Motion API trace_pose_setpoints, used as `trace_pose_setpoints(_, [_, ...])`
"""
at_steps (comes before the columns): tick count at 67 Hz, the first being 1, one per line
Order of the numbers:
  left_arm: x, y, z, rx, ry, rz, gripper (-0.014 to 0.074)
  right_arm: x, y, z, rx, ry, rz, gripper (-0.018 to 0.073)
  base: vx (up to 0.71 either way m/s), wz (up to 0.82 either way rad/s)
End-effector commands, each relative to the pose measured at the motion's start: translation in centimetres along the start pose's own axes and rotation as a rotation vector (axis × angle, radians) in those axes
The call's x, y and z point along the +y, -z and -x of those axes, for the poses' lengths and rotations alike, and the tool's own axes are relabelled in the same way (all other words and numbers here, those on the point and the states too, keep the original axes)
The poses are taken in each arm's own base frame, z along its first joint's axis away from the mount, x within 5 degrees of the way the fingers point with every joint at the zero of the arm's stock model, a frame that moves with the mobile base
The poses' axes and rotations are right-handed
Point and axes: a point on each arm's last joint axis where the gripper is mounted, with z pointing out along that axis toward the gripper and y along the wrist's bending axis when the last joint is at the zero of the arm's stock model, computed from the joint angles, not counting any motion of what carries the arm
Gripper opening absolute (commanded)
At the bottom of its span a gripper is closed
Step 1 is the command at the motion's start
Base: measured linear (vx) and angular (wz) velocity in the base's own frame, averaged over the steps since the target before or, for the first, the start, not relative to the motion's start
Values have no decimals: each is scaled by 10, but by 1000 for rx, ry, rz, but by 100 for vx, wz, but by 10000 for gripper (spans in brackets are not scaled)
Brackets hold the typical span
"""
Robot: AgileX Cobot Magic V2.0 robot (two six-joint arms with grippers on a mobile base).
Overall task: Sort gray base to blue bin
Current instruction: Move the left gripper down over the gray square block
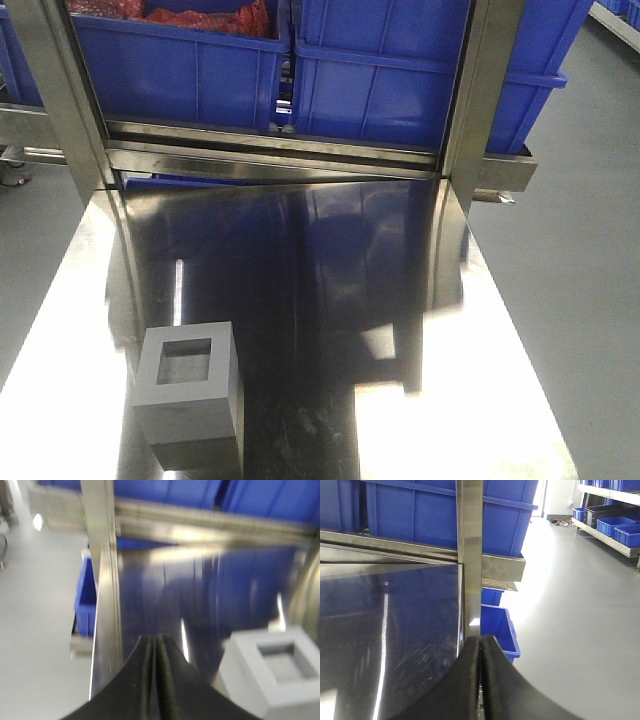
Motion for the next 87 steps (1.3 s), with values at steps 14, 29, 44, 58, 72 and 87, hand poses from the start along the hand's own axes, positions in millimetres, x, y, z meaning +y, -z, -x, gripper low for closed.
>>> trace_pose_setpoints(14, [0,-16,15,108,-8,-10,-7,0,0,6,-81,20,-4,-5,0,0])
trace_pose_setpoints(29, [0,-16,17,90,-1,-9,-5,0,0,6,-81,20,-4,-5,0,0])
trace_pose_setpoints(44, [0,-16,17,92,-11,-6,61,0,0,6,-81,20,-4,-5,0,0])
trace_pose_setpoints(58, [0,-16,16,93,-10,-7,226,0,0,6,-81,20,-4,-5,0,0])
trace_pose_setpoints(72, [0,-16,17,93,-3,-10,387,0,0,6,-83,20,-4,-5,0,0])
trace_pose_setpoints(87, [0,-16,18,81,-2,-8,397,0,0,6,-81,20,-4,-5,0,0])
